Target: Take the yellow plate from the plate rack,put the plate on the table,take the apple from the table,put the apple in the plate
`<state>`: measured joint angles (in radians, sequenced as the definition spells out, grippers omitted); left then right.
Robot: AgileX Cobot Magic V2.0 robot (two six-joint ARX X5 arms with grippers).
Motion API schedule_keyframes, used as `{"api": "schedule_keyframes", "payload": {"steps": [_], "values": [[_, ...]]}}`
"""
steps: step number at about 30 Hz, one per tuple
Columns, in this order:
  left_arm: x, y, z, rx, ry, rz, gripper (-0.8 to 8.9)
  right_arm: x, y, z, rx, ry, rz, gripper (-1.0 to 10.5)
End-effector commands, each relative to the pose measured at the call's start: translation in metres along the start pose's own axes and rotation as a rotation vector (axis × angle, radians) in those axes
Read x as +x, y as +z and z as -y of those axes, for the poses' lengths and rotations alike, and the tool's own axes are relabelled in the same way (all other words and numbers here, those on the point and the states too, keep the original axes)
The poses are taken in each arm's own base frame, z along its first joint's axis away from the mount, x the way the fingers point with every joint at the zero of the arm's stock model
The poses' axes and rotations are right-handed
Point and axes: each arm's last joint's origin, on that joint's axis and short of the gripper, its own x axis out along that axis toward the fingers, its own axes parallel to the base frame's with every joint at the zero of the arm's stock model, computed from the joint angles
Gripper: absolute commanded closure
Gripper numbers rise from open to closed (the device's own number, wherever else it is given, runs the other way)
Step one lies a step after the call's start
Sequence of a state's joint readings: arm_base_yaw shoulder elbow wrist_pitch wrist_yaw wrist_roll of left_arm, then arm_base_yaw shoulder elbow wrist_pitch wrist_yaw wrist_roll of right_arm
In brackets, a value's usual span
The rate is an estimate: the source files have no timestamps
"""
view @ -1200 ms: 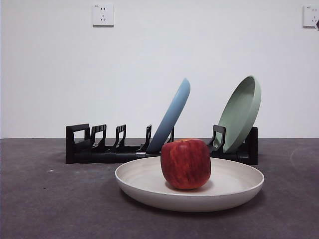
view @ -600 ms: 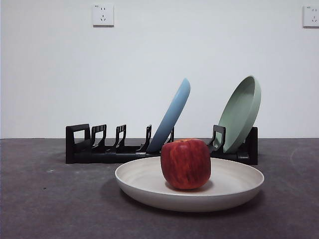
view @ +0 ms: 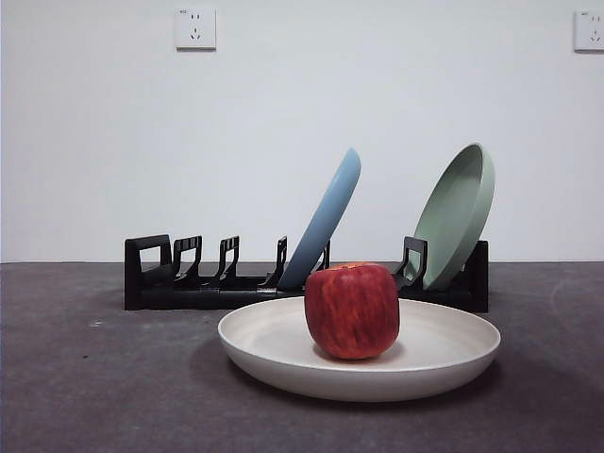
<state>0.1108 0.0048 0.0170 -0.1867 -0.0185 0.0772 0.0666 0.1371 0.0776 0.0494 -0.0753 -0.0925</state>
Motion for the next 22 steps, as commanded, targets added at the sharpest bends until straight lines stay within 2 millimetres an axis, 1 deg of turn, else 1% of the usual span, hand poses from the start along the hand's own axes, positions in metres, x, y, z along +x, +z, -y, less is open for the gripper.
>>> {"api": "schedule_keyframes", "payload": {"steps": [1,3,11,22], "values": [[0.001,-0.004,0.0,-0.009,0.001,-0.009,8.16,0.0,-0.014,-0.001,0.058,-0.003,-0.013,9.5],[0.001,-0.004,0.0,-0.009,0.001,-0.009,8.16,0.0,-0.02,-0.002,0.077,-0.003,-0.021,9.5],[0.001,-0.004,0.0,-0.009,0.001,-0.008,8.16,-0.007,-0.036,-0.004,0.107,0.003,-0.168,9.5],[0.001,-0.004,0.0,-0.009,0.004,-0.006,8.16,-0.007,-0.036,-0.004,0.123,0.003,-0.175,9.5]]}}
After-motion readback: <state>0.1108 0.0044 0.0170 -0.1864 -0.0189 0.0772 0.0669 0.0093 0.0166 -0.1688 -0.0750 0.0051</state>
